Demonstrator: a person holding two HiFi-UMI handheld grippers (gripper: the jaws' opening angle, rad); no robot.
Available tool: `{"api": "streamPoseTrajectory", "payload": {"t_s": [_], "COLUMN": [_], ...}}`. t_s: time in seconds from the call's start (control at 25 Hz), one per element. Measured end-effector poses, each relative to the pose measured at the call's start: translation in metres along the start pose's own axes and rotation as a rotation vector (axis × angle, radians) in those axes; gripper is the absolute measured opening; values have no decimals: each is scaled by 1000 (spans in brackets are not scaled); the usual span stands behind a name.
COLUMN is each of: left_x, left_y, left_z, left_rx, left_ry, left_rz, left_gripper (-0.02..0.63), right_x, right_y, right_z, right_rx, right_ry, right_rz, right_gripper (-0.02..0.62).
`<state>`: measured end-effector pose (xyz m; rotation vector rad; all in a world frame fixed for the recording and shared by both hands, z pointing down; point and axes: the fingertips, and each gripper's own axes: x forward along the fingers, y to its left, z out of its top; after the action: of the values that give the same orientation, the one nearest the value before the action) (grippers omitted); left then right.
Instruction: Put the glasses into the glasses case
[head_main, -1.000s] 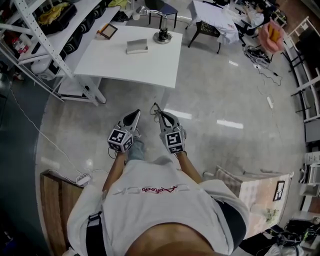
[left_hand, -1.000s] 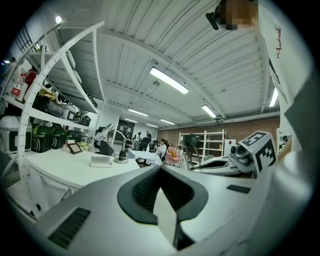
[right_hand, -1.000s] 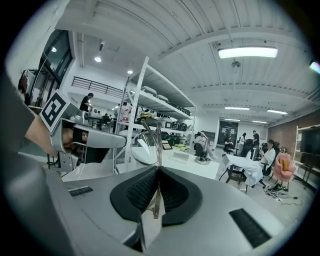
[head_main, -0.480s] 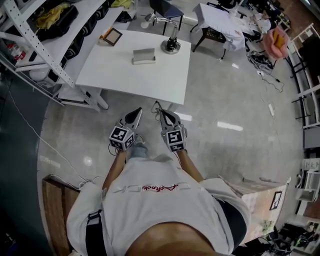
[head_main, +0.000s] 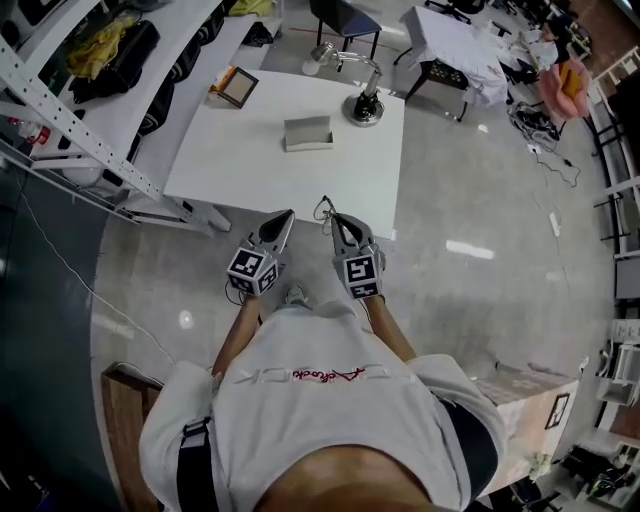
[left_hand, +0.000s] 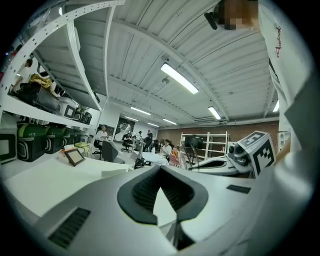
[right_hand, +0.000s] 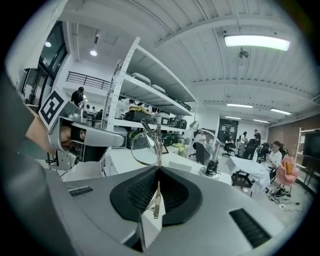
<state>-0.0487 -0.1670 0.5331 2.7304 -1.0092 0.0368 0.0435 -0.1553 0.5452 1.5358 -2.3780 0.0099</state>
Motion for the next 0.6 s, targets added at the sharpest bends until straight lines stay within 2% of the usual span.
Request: {"api": "streamPoseTrajectory", "payload": {"t_s": [0.6], "left_x": [57], "left_y": [44], "left_z": [-4], "left_rx": [-15], "left_ry": [54], "left_rz": [-71], "left_gripper": [9], "right_x": [59], "right_y": [-32], "right_z": [-13], "right_rx": [46], "right_ry": [47], "right_rz": [-42], "right_gripper": [5]}}
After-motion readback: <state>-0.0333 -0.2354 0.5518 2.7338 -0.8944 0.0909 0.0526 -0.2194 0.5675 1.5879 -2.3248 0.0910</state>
